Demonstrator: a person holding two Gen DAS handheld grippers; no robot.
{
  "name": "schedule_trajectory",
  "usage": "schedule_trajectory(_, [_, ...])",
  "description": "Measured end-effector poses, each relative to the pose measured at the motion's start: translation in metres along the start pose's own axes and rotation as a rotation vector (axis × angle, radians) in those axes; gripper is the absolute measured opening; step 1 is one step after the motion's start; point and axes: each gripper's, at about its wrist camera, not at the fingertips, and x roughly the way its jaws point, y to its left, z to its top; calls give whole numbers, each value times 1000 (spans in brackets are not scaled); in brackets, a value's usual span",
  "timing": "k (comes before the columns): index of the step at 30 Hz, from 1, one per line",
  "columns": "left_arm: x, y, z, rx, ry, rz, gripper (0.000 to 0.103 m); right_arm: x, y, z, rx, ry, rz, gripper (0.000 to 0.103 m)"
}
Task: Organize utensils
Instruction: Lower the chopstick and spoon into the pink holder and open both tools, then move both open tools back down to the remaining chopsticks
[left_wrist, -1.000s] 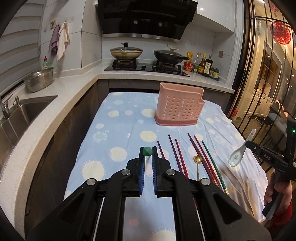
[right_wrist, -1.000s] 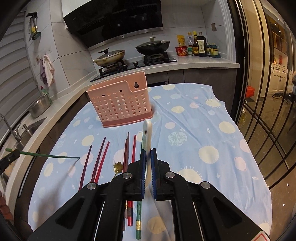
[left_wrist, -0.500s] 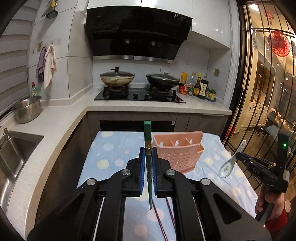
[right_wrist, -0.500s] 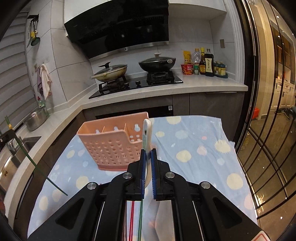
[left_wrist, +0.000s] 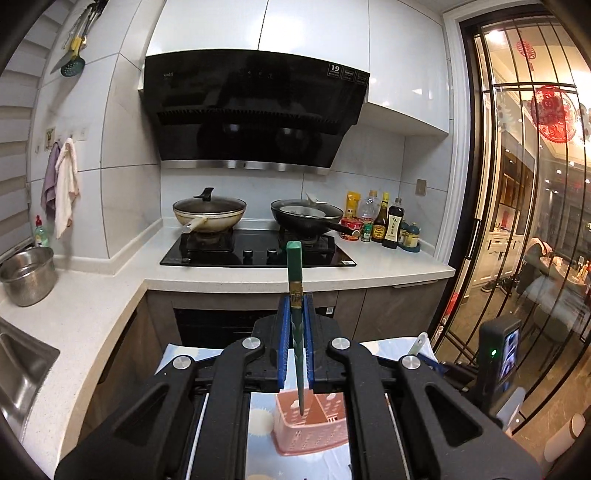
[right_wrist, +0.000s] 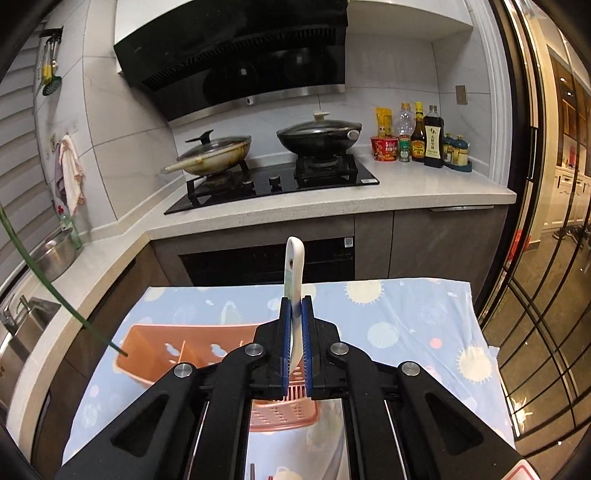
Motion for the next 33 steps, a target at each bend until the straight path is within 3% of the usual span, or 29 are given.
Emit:
schedule_trajectory(7, [36,2,-16,-20,89,20,8,27,4,-19,-29,59,-2,9])
schedule_trajectory(9, [36,6,-24,-35,100,49,33,19,5,-22,-34,47,-15,18])
schedule_trajectory(11, [27,10,-30,-37,87,78,46,8,1,-24,-21,29,-16,27])
schedule_trajectory(16, [-2,21,-54,-47,95,96,58,-36,-8,-44,8,8,-10,37])
schedule_trajectory(18, [-17,23,-69,-45,112,107,63,-55,-11,-61,12,15,-11,43])
schedule_trajectory(25, [-66,19,-150,-17,242,139,73,-109,-14,-144,-6,102,-37,43])
schedule_trajectory(33, [-101,-2,-245,27,413,154,76,-149,-25,-236,24,224,-61,43])
